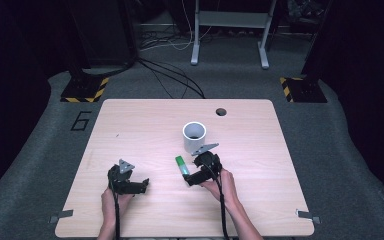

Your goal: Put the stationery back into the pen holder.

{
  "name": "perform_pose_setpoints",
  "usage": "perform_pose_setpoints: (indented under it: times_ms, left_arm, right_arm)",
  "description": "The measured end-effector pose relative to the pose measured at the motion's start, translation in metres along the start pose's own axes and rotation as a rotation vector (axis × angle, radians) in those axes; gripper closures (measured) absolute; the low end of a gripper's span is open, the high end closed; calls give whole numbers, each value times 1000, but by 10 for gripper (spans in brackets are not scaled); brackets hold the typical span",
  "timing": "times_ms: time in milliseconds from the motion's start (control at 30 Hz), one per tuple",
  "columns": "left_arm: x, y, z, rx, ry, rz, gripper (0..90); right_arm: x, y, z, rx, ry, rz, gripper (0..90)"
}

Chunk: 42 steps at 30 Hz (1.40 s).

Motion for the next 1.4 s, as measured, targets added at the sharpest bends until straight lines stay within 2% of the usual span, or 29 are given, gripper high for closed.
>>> perform_pose_setpoints:
  times_ms: [233,333,367,400,667,767,867,933,967,1000,1100,1167,1333,1400]
  left_arm:
    - [0,0,0,0,1,1,11]
    - [0,0,0,0,1,0,11]
    - [0,0,0,-1,1,-1,11]
    - [0,0,0,-1,1,-1,12]
    - [0,0,0,0,1,-1,13]
    - [0,-1,0,-4,2,4,16]
    - [0,-1,0,-4,1,4,16]
    - [0,0,0,-4,0,2,17]
    - [0,0,0,-4,0,1,18]
    - [0,0,0,-3,-1,1,18]
    - [0,0,0,-1,-12,-6,23]
    - [0,0,-1,-1,-11,-6,24]
    - [0,0,-1,-4,-14,-3,25]
    - [0,0,-1,-3,-12,-4,25]
  right_arm:
    - [14,20,7,-7,-37,53,88]
    - [19,26,9,-5,-28,69,121]
    - [21,28,9,-18,-54,76,131]
    - [23,30,10,-29,-58,78,138]
    - [38,47,11,-32,-34,111,245]
    - [41,52,11,-57,-21,121,307]
    - [44,59,9,-56,-10,143,374]
    - [45,62,5,-53,-2,138,413]
    - [45,63,6,-48,35,128,431]
    - [47,63,3,-54,21,128,441]
    - [49,64,1,-61,27,116,484]
    - [49,65,4,-59,55,119,507]
    - [49,67,3,-72,35,127,561]
    - [49,67,3,-76,12,126,595]
Point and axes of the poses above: each handheld gripper's, and its own axes: y roughly forward along the jaws, x roughly out of its top, z roughly to its left, the point moved 1 cm from there along y, roughly forward along the jaws, and after that the axes turned 11 degrees about z, right-handed, at the moved point
